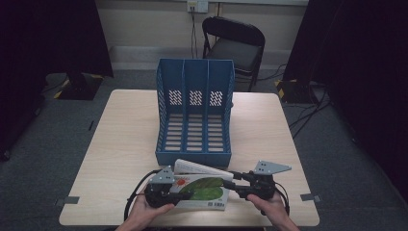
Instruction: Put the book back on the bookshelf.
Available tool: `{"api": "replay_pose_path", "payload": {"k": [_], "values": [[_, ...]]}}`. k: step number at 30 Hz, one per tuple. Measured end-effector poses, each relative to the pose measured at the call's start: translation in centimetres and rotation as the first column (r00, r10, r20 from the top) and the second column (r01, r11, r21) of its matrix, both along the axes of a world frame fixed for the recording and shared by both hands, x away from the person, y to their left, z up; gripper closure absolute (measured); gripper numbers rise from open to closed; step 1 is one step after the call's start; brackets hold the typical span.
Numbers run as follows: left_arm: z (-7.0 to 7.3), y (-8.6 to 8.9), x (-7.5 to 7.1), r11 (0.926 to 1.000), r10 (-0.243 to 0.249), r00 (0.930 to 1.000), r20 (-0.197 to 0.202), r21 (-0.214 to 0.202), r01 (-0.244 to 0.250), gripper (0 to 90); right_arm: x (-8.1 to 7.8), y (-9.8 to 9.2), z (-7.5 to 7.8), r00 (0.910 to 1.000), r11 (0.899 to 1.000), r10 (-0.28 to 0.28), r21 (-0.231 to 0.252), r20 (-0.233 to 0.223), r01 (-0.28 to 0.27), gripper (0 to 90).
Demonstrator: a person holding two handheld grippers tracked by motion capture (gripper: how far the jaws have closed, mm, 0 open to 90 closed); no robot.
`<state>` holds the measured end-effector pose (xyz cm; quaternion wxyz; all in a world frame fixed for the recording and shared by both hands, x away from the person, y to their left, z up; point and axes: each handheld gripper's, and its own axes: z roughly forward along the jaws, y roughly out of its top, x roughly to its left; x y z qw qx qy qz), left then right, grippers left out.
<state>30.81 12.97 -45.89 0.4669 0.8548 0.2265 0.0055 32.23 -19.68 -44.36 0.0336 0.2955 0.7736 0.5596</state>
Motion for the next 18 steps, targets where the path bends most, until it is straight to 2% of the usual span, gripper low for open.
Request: {"api": "replay_pose_path", "payload": {"k": [3,5,8,12,13,16,18], "values": [[-0.5,-0.9,-0.3,0.9982,-0.014,0.9998,0.014,0.058,0.013,79.5,-0.4,0.6,0.5,0.9994,0.999,0.028,-0.035,0.021,-0.027,55.1],[-0.7,-0.8,-0.2,0.9983,-0.014,0.9999,0.006,0.057,0.014,78.6,-0.7,1.3,-0.1,0.9983,0.995,0.05,-0.082,0.03,-0.048,53.1],[-0.6,-0.8,-0.2,0.9978,-0.018,0.9998,0.013,0.064,0.017,78.9,-0.7,1.8,-1.0,0.9971,0.984,0.071,-0.164,0.026,-0.066,49.2],[-0.3,-0.6,-0.3,0.9981,-0.011,0.9997,0.024,0.061,0.01,77.3,-0.6,2.4,-1.4,0.9958,0.979,0.08,-0.192,0.044,-0.07,48.3],[-0.2,-0.3,-0.4,0.9982,-0.003,0.9996,0.028,0.059,0.001,76.4,-0.6,2.7,-1.5,0.994,0.974,0.093,-0.215,0.058,-0.078,49.2],[0.3,0.6,-0.3,0.9991,0.026,0.999,0.035,0.033,-0.027,75.3,-0.6,2.6,-1.5,0.9936,0.974,0.097,-0.213,0.059,-0.082,52.2],[0.5,1.1,-0.3,0.9987,0.041,0.9985,0.037,0.03,-0.042,73.7,-0.6,2.5,-1.4,0.9923,0.972,0.11,-0.215,0.057,-0.096,55.0]]}}
